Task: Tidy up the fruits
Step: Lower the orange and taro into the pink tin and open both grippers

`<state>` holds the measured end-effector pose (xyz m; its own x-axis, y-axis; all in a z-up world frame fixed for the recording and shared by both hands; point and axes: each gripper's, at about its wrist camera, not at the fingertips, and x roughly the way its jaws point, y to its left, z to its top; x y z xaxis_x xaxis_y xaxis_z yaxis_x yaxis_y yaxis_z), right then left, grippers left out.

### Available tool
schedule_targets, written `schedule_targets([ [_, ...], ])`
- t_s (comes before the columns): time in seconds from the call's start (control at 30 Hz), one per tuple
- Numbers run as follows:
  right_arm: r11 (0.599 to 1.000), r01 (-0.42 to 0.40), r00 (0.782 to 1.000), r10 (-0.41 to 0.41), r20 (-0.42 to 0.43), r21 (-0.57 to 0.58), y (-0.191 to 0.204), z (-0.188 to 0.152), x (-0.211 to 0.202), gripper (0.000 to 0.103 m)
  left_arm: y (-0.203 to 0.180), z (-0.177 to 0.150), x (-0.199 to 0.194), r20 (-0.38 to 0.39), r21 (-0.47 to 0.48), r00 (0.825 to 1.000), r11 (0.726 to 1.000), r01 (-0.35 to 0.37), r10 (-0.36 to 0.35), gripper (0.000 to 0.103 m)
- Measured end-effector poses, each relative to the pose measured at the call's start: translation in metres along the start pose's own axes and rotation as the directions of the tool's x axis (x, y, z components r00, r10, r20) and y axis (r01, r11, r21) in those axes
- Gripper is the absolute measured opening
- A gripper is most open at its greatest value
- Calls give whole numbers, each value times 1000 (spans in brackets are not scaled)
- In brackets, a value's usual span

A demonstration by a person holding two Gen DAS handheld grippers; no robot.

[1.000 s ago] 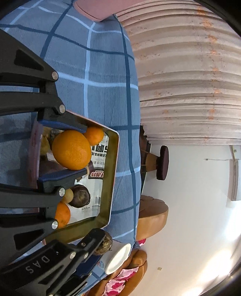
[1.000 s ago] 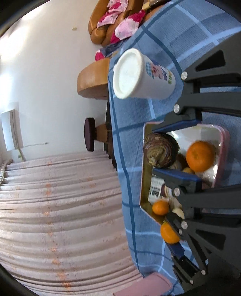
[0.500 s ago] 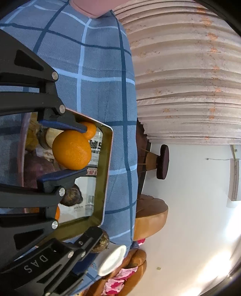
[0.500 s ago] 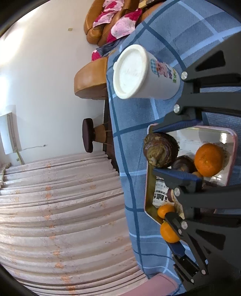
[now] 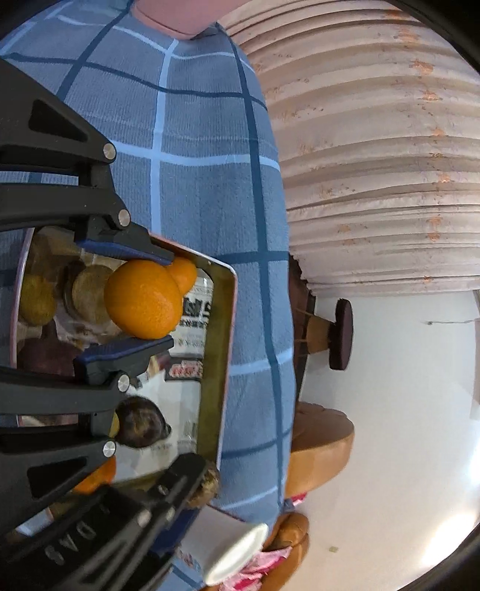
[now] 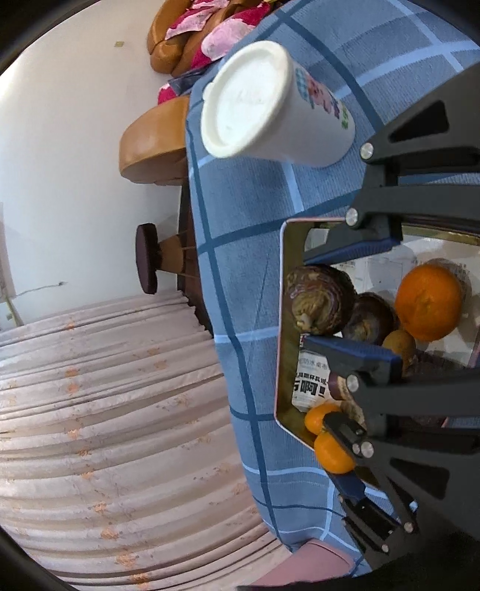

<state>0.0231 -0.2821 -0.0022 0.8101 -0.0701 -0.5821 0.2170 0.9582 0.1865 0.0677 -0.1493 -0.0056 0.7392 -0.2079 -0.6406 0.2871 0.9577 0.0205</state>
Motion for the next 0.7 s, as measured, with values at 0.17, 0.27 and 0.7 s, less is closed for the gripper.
schedule_targets([
  [0.17, 999, -35, 997, 37, -62, 31, -3, -2, 13, 41, 0, -4, 7, -23, 13, 999, 999, -42, 42, 40],
  [0.27, 995, -90, 989, 93, -119, 34, 3, -6, 24, 45, -4, -7, 7, -19, 35, 997, 997, -71, 71, 41],
  [0.7, 997, -81, 995, 81, 66, -2, 6, -8, -16, 85, -8, -19, -16, 35, 57, 999, 998, -27, 25, 82],
])
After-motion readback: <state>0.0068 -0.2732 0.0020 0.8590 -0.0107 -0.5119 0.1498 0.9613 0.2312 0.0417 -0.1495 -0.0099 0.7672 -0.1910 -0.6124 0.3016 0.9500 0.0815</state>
